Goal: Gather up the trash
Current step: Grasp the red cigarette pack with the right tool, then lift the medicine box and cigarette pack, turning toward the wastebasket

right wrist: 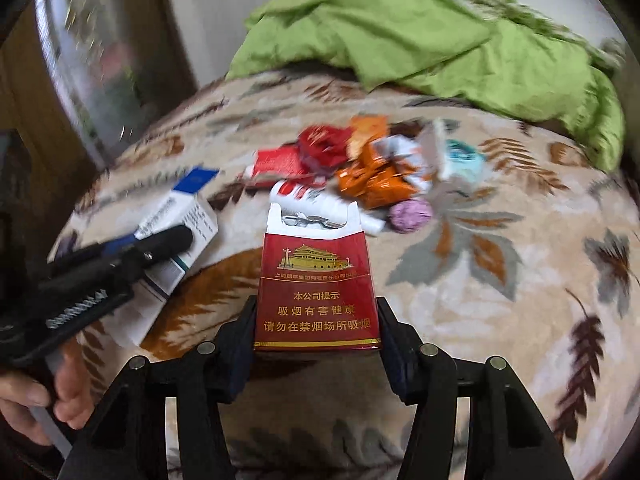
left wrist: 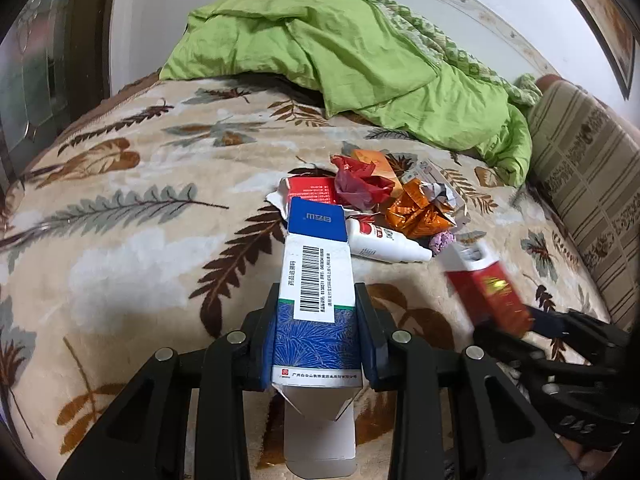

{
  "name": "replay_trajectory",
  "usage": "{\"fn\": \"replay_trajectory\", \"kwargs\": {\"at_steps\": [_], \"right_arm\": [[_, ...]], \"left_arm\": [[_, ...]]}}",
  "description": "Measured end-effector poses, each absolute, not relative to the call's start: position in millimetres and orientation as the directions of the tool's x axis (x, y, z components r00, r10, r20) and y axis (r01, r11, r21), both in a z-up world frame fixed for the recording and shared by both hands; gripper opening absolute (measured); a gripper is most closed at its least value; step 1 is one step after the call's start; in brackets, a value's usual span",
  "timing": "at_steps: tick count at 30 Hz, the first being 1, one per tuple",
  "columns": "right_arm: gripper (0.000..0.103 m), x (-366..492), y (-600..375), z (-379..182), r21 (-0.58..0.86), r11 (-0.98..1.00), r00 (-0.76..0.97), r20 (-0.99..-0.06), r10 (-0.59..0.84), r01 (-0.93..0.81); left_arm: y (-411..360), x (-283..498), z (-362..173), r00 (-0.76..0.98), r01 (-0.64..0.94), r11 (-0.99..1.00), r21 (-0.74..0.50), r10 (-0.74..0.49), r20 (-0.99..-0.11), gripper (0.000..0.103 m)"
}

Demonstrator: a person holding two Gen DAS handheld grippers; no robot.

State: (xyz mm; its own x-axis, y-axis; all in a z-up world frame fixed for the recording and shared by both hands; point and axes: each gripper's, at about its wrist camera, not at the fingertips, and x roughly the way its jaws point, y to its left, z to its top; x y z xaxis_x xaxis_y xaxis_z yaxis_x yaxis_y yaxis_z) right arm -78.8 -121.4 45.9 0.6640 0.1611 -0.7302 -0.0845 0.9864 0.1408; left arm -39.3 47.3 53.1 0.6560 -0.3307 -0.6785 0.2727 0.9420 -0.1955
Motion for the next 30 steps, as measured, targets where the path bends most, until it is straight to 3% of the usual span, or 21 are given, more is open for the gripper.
{"fn": "replay_trajectory", "kwargs": {"at_steps": [11, 20, 30], "right_arm": [[0.059, -90, -143, 57, 0.15, 0.988, 0.724, -0.684, 0.084, 0.026], [0.059, -94, -120, 61, 0.006, 1.0, 0.763, -0.646, 0.017, -0.018], [0.059, -91, -129, 59, 0.041, 0.999, 0.753, -0.657, 0.013, 0.019]], "left_arm": [[32, -50, 57, 0.688, 0.296, 0.949, -0.111, -0.292, -0.665, 0.032], [29, -51, 57, 0.698, 0.298, 0.951, -0.083, -0.276, -0.661, 0.032], [26, -53, 59, 0.714, 0.297, 0.954, -0.051, -0.257, -0.651, 0.032]]}}
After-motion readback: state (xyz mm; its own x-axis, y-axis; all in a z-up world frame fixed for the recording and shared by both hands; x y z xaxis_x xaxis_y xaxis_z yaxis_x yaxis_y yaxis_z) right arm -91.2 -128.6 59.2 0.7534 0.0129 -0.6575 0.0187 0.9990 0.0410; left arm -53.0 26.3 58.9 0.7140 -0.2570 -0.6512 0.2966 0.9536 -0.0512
